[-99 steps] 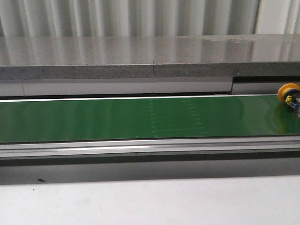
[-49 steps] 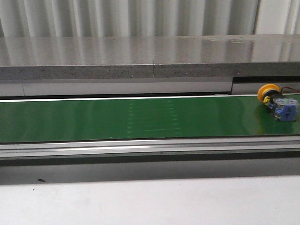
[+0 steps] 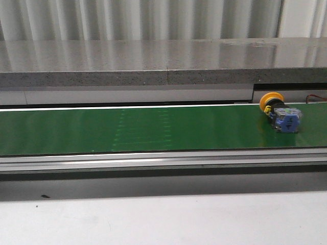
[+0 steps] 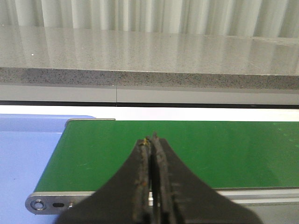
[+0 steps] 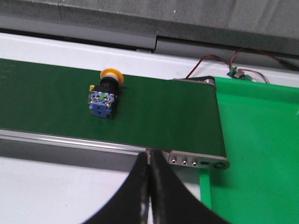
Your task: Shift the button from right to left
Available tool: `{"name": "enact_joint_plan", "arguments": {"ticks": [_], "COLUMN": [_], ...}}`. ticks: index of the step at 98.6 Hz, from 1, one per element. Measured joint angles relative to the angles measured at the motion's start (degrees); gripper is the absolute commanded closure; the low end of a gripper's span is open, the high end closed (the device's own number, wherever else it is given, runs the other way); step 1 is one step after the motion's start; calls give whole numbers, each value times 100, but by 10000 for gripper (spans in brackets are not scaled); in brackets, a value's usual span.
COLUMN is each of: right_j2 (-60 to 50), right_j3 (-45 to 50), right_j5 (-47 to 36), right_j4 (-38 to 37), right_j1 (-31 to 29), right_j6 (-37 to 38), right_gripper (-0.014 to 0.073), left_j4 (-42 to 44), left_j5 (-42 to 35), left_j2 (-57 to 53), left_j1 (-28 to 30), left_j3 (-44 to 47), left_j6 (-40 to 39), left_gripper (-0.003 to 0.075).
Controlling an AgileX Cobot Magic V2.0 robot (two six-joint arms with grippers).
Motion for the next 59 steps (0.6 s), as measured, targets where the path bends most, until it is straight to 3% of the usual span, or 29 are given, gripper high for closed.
{"name": "enact_joint_plan", "arguments": {"ticks": [39, 59], "right_j2": [-114, -114], "right_j3": [5, 5], "right_j5": [-12, -21], "right_j4": [0, 0], "right_j1": [0, 0], "right_j6": [0, 0], "right_gripper": [661, 661], "left_j4": [0, 0], "left_j5": [-850, 123], "left_j2": [0, 40], "left_j1": [0, 0], "left_j3": [0, -565], "left_j6": [0, -10], "left_gripper": [741, 741]}}
